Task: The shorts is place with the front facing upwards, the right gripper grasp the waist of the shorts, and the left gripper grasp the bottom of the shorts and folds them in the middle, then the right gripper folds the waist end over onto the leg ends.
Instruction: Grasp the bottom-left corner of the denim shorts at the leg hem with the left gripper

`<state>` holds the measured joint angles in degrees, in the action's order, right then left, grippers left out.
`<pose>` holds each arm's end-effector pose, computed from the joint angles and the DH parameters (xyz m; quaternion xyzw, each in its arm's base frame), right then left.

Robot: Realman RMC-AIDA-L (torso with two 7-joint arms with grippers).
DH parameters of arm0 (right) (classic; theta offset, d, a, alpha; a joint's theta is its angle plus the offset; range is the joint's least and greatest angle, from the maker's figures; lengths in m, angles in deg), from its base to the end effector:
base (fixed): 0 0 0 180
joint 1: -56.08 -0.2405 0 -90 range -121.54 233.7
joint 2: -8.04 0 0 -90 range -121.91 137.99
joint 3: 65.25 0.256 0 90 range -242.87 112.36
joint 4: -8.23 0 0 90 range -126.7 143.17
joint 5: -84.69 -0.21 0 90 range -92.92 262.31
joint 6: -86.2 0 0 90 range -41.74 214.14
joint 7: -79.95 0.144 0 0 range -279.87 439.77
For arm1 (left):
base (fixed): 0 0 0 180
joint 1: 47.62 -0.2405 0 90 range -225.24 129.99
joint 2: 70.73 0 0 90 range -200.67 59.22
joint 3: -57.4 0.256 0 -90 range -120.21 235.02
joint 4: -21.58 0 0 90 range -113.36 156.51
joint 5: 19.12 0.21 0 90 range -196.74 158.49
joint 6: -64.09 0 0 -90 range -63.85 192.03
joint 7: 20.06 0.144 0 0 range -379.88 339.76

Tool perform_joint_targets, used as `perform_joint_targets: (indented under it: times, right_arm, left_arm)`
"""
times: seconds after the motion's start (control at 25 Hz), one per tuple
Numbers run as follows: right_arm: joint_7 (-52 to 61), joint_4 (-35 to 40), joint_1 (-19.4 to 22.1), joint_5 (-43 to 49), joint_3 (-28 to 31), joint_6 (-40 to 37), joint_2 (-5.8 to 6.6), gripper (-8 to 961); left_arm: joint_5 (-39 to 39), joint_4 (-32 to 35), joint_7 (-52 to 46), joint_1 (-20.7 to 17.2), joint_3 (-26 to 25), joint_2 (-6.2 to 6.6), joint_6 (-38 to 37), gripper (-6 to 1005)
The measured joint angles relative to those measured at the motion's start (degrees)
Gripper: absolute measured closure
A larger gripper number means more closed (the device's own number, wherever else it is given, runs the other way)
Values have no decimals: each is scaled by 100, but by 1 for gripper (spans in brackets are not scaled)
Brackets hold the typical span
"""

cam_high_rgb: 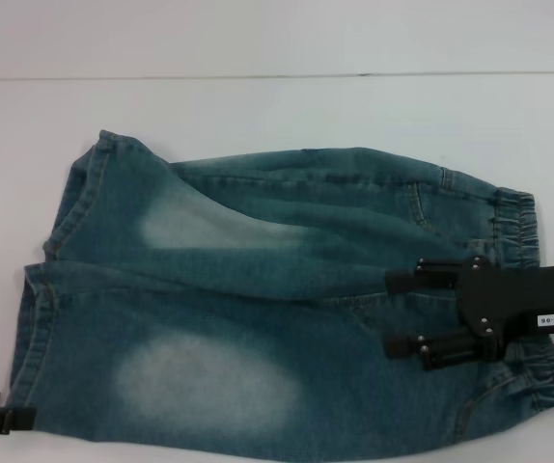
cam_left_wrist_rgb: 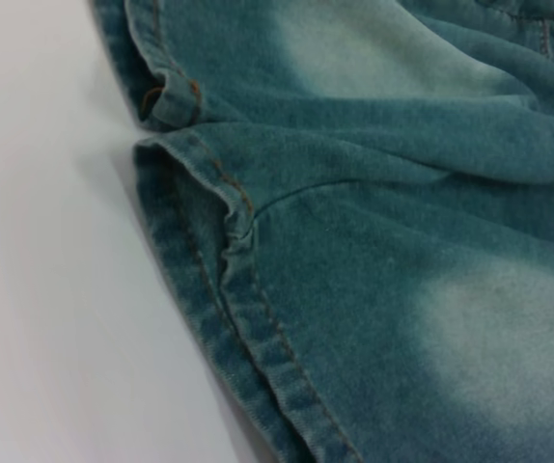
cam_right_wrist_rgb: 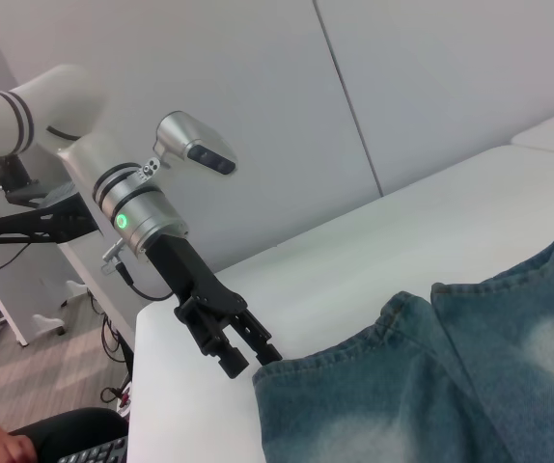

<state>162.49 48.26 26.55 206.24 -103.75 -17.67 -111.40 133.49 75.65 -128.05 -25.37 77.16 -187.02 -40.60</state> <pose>0.2554 0.2925 -0.0003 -0.9481 0.2137 0.2355 0.0012 -0.3658 0.2396 0.0755 -0.8360 -0.5374 -0.0369 0.1043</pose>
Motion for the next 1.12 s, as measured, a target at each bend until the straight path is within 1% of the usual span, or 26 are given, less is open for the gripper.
perform_joint_targets:
  times: [0.2,0.36,0.52,0.96,1.12]
  right_arm:
    - [-2,-4,0,0,0,-23,0,12]
    - [-7,-5,4,0,0,-39,0,12]
    - [-23,-12,8,0,0,-44,0,12]
    - [-72,-65,4,0,5,-46,0,13]
    - [-88,-65,2,0,-1,-50,0,13]
  left_arm:
    - [30,-81,8,57,6,-10,11,162]
    - [41,-96,1,86,114,-13,9,175]
    - [39,-103,-15,138,200,-46,-28,188]
    - [-4,-103,-25,222,174,-67,-118,223]
    - [-8,-102,0,231,179,-95,-45,378]
